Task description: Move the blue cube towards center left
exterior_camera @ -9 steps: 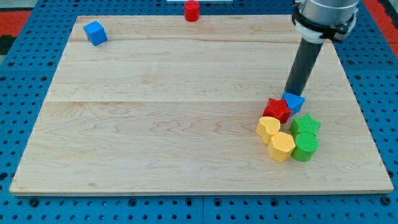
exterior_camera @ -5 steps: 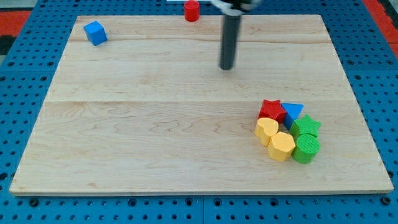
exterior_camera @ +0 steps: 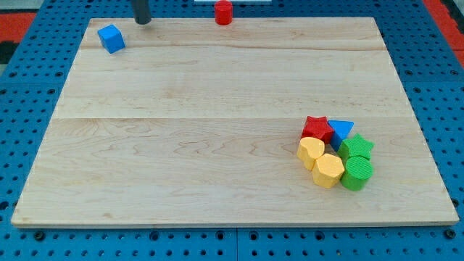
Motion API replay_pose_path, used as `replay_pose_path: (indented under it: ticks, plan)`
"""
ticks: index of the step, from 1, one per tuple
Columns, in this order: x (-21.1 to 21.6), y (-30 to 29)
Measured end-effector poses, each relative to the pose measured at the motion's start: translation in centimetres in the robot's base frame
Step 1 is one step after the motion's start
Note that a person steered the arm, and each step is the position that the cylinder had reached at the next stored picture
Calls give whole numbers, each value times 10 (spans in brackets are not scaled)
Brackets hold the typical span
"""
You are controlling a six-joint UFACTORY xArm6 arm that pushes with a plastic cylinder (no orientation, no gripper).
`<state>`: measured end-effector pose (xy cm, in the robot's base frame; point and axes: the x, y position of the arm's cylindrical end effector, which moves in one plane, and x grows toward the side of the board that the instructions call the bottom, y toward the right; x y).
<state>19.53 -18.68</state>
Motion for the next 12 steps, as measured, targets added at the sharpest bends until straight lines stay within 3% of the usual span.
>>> replay_pose_path:
  ticks: [1,2,5,7,9,10,12]
  plan:
    - [16,-46]
    - [38,-49]
    - [98,-49]
    - [106,-27]
    - [169,-34]
    - [171,-39]
    - [102,-19]
